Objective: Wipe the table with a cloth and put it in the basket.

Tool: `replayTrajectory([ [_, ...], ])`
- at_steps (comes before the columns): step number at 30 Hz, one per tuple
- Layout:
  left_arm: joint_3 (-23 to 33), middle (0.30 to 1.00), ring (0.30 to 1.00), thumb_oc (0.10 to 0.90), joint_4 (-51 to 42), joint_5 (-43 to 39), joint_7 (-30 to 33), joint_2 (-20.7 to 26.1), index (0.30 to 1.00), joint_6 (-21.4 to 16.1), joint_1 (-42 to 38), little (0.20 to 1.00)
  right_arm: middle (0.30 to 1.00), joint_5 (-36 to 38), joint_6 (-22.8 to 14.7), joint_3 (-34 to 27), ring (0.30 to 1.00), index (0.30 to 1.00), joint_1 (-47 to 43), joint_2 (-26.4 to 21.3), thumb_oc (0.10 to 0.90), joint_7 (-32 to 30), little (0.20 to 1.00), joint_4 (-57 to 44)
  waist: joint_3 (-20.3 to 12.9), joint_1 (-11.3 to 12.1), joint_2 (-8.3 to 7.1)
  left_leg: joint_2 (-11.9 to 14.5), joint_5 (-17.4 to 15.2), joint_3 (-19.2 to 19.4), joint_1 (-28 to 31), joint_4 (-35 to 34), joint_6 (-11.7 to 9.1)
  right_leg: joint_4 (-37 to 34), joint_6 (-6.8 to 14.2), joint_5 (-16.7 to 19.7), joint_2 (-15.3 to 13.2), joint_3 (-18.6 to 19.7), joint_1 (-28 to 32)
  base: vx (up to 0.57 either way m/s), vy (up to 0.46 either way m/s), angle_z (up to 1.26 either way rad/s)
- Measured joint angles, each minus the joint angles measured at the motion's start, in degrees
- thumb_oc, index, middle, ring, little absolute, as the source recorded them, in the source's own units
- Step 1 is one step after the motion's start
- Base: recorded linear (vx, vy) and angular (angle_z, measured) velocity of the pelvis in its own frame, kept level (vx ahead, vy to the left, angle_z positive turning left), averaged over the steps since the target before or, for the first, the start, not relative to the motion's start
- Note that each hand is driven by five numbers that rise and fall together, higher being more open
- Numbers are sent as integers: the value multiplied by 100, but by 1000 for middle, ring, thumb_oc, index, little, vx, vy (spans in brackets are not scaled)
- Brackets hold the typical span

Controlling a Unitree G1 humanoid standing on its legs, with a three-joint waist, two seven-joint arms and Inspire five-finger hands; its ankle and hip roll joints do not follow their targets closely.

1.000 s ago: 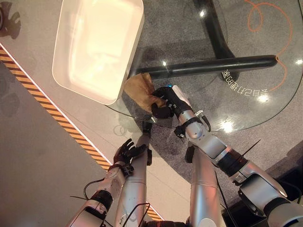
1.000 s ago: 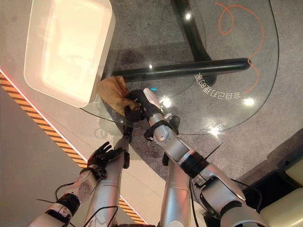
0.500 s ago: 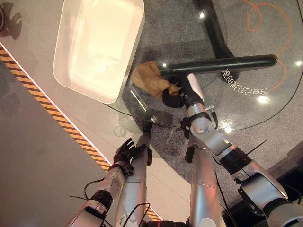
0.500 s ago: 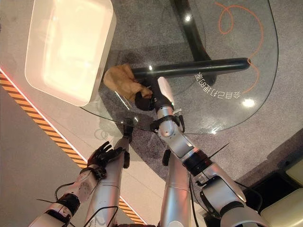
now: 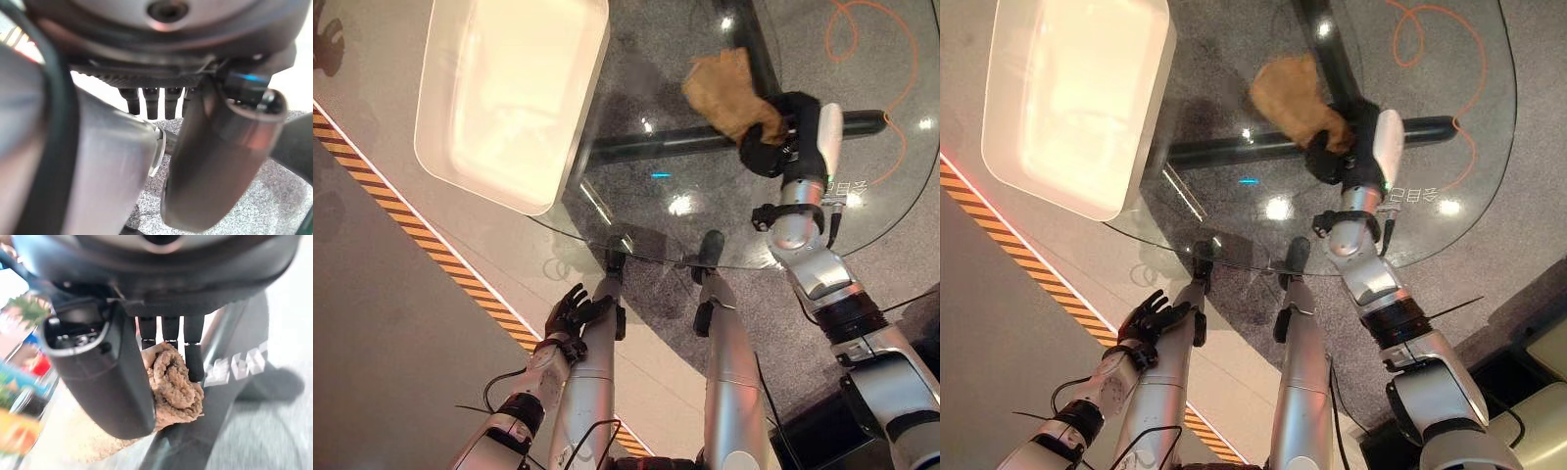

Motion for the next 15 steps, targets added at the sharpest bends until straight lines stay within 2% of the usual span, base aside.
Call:
replayTrajectory([
  [3,0,900,900,800,5,-1,-5,1,900,-4,10,900,300,4,-1,-91,300,300,-20,-46,100,-271,200,145,0,-62,-1,-3,-12,29,-1,2,16,-16,14,11,-1,30,0,-4,4,-3],
  [9,-7,900,900,800,-7,-9,-5,59,900,-21,21,900,300,552,-138,-369,300,300,44,-194,100,-1099,200,468,1,-103,-1,-2,-27,57,-2,-4,22,-93,25,53,17,79,-1,-4,-7,-4],
  [15,-18,900,900,800,-5,-117,-12,69,900,-42,29,900,300,772,-286,-711,300,300,167,-194,100,-1577,200,637,1,-108,0,-3,-29,67,-2,-28,22,-105,26,53,17,87,-11,0,0,0],
])
